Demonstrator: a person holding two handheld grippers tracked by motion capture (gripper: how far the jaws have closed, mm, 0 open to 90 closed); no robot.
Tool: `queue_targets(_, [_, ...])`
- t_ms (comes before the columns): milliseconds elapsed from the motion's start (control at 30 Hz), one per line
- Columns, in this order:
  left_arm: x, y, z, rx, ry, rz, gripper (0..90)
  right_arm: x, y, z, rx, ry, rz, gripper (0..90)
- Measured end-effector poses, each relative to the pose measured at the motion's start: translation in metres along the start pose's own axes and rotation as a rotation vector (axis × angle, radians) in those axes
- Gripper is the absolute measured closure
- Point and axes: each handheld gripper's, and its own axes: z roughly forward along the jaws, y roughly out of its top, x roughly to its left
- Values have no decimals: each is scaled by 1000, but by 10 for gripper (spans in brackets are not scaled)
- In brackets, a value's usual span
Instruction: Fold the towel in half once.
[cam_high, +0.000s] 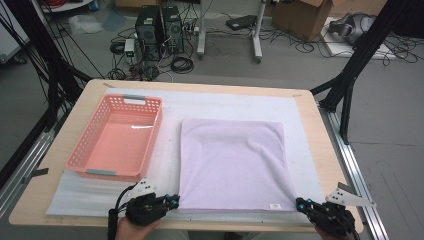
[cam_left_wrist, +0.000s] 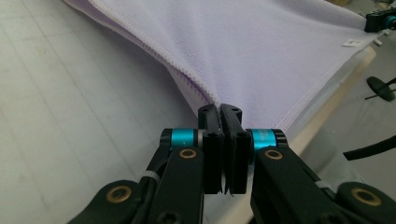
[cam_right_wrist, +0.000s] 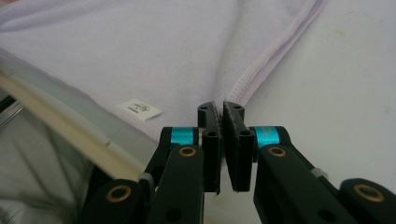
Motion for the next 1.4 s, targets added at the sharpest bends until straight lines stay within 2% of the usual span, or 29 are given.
queue_targets(100, [-4,-9,-6,16,-17,5,869,11,-8,-11,37,11,2,858])
queue_targets(200, [-7,-12,-6,24,-25,27,859,16,-16,-12,85,-8,-5,850])
queue_targets(267, [-5,-8,-4,10,-25,28,791,15,-19,-9,107,-11,-6,803])
queue_targets(300, [-3,-5,-2,1,-24,25,714,13,-18,-7,95,-24,-8,738])
queue_targets(367, [2,3,1,-29,-20,26,598,9,-13,-5,62,-48,7,677])
queue_targets(433, [7,10,7,-48,-4,31,525,2,-6,-2,23,-72,15,608])
queue_targets(500, [14,18,14,-58,24,27,495,-6,4,3,-9,-105,23,585])
queue_targets(600, [26,29,27,-64,79,12,475,-17,19,20,-21,-136,34,576])
queue_targets(700, [33,40,40,-71,106,2,473,-30,34,46,-20,-169,43,580])
queue_targets(800, [36,49,49,-82,97,7,474,-46,49,73,-27,-195,70,602])
queue_targets(933, [42,57,61,-101,88,-10,468,-68,70,105,-56,-208,158,557])
queue_targets(1033, [48,63,68,-104,83,-28,456,-80,80,127,-17,-246,175,564])
queue_targets(1067, [50,66,71,-101,85,-30,451,-81,81,130,-26,-256,161,629])
queue_targets(1100, [52,69,74,-99,91,-32,449,-82,83,132,-18,-238,148,701])
queue_targets(1133, [54,71,77,-105,100,-31,446,-82,86,135,-4,-239,118,824])
queue_targets(1167, [56,74,80,-102,103,-34,441,-80,88,135,15,-203,76,864])
queue_targets(1200, [57,78,83,-96,108,-31,439,-77,91,135,47,-235,27,871])
queue_targets(1233, [58,82,85,-98,114,-26,438,-76,93,133,74,-292,-10,873])
queue_targets(1267, [60,86,87,-110,120,-25,437,-77,93,131,83,-318,-12,872])
queue_targets(1333, [63,94,92,-115,133,-24,427,-82,92,129,73,-297,35,866])
queue_targets(1367, [65,98,94,-120,140,-29,421,-82,92,129,77,-298,17,839])
queue_targets(1400, [67,102,96,-127,138,-33,420,-81,94,130,82,-292,2,762])
